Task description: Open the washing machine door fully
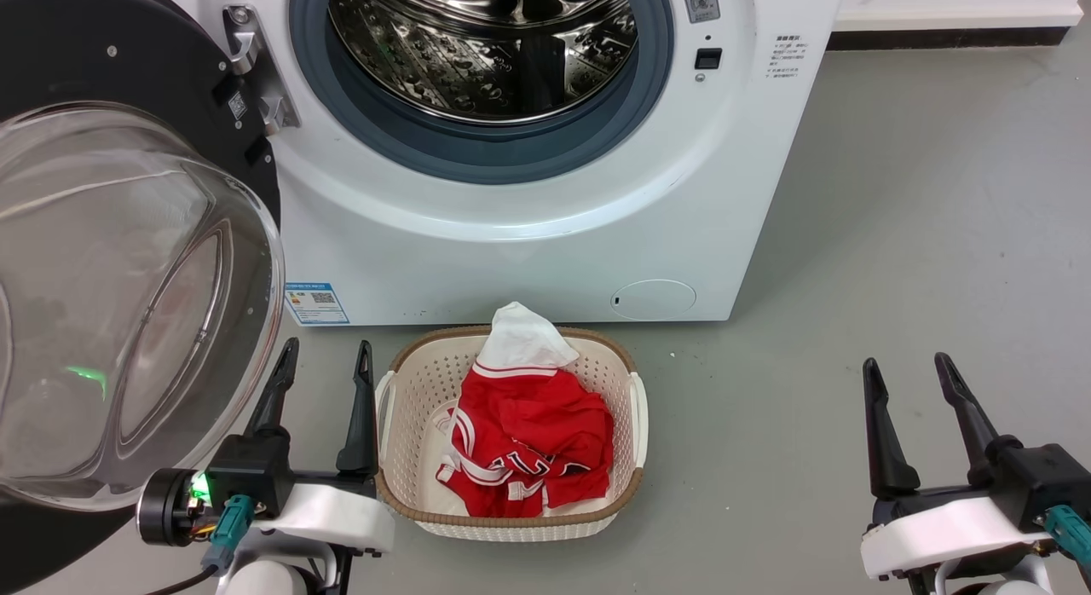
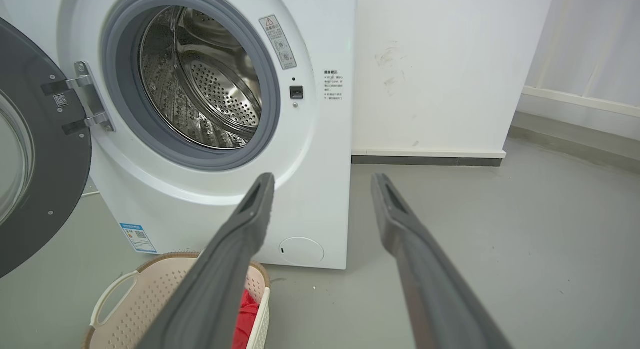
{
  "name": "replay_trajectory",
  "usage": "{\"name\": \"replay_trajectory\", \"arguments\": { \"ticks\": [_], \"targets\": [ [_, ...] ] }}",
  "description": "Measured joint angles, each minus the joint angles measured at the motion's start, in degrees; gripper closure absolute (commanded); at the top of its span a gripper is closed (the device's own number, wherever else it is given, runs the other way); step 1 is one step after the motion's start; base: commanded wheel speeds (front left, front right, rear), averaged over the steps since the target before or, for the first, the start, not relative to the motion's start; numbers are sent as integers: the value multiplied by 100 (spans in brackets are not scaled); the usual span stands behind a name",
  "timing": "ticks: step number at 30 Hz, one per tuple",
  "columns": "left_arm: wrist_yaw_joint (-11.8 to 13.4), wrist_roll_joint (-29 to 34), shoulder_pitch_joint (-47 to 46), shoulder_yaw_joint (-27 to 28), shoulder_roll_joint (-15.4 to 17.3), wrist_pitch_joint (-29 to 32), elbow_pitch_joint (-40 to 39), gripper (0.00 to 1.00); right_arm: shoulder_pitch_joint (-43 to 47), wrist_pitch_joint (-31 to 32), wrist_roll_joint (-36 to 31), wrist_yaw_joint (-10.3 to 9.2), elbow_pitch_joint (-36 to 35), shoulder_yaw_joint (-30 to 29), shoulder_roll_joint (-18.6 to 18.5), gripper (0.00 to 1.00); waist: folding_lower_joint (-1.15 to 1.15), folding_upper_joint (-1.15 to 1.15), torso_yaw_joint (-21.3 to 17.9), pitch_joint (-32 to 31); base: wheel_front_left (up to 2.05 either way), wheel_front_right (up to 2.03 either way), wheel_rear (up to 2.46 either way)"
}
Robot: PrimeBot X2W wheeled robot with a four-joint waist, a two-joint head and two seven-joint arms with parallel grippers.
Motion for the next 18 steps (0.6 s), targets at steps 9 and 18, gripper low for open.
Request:
{"name": "replay_trajectory", "arguments": {
  "ticks": [9,18],
  "targets": [
    [10,7,-1,13,-24,1,-30,0,-2,-14,0,0,7,15,0,0,0,0,-2,15,0,0,0],
    [11,-11,14,21,-46,0,-86,0,-3,-38,18,0,19,18,0,0,0,0,-13,37,0,0,0]
  ]
}}
